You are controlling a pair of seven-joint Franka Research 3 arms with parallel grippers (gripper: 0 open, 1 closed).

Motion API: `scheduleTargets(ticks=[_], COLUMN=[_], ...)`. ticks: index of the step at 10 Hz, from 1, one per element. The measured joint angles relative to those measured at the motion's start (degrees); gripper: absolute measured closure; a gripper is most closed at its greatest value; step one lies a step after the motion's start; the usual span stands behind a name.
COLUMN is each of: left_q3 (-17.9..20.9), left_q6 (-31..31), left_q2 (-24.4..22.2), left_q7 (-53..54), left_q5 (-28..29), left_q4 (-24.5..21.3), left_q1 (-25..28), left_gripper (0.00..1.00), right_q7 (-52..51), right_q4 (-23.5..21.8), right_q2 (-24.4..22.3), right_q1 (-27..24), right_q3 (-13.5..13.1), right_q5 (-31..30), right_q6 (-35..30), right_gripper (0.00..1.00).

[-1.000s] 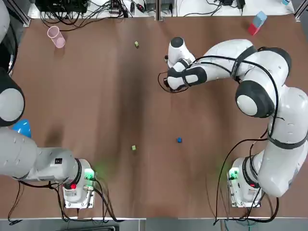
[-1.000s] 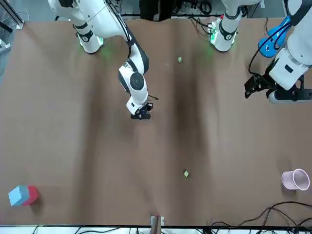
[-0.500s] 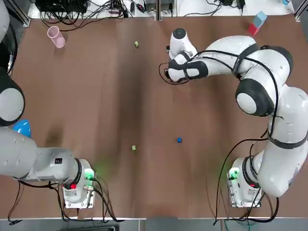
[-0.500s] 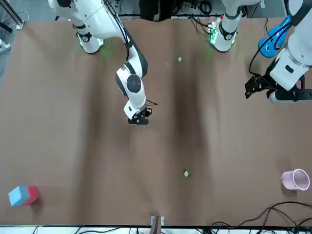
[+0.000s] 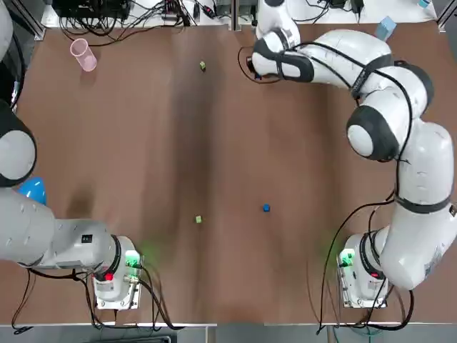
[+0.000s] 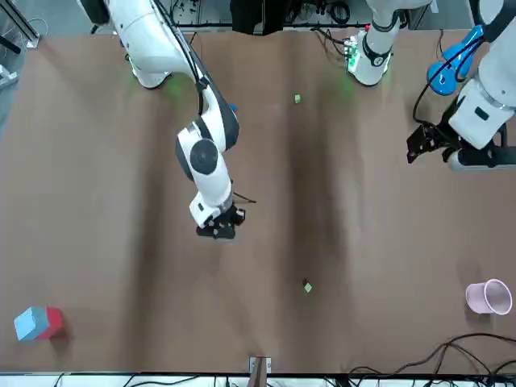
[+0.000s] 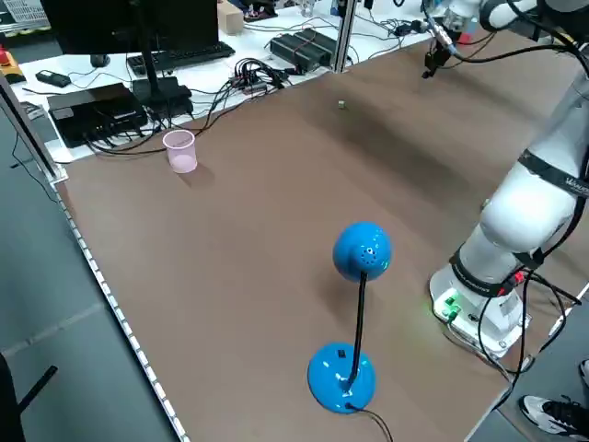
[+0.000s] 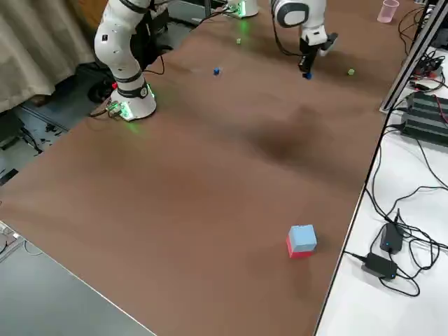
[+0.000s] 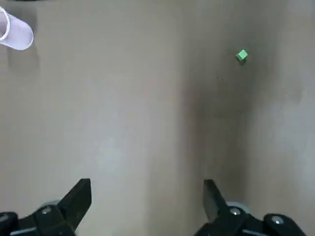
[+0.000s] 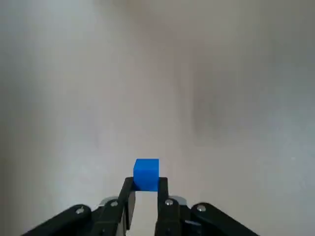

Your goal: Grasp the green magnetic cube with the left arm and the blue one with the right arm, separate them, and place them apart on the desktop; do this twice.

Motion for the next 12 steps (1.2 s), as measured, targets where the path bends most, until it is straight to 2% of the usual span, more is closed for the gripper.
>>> scheduleTargets(ticks=[2,4,8,12], left_q3=[0.0,-0.1,-0.2,-0.2], left_q6=[0.0,0.0,0.0,0.0], left_q2=[0.0,0.0,0.0,0.0], left_q7=[0.6,0.6,0.6,0.6], left_q5=[0.0,0.0,0.0,0.0], left_q4=[0.6,0.9,0.9,1.0], left_q1=[2.5,2.7,2.7,2.7], left_gripper=[0.00,0.00,0.00,0.00], right_q7=[-1.6,-7.9,-11.2,-11.2], right_q4=[13.4,21.4,27.0,28.4], right_q2=[8.3,15.1,22.2,25.3], right_q1=[0.1,-1.0,-3.8,-4.4], right_q3=[-0.7,-2.7,-2.9,-2.9], right_q5=[-0.2,-0.3,-0.3,-0.3], right_q6=[-2.7,-1.6,5.8,9.9], right_gripper=[0.78,0.78,0.78,0.78])
